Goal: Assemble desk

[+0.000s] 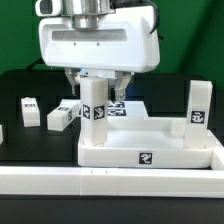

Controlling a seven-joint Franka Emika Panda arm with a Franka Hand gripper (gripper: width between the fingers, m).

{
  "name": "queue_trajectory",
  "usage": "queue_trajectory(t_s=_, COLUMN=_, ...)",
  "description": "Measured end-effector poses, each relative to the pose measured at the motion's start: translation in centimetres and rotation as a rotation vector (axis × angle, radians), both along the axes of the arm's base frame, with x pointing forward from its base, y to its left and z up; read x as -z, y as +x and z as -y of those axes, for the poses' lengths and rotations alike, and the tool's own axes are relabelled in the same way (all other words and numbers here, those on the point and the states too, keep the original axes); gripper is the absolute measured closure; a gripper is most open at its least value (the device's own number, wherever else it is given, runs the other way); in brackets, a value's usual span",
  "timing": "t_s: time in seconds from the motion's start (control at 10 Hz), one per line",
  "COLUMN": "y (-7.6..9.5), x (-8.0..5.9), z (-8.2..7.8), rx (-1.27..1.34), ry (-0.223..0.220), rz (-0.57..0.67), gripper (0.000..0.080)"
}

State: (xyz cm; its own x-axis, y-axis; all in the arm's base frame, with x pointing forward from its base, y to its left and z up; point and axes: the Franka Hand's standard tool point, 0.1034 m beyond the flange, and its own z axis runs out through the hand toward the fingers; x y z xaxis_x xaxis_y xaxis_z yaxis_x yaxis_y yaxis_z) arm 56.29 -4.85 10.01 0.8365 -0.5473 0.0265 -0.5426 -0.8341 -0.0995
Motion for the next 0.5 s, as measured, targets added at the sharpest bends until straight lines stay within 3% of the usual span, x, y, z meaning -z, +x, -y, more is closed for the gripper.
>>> queue_trajectory(t_s=0.5, y=0.45, x=-0.15, z=-0.07, rx=-0.489, ry=-0.037, rz=0.022, gripper=0.0151)
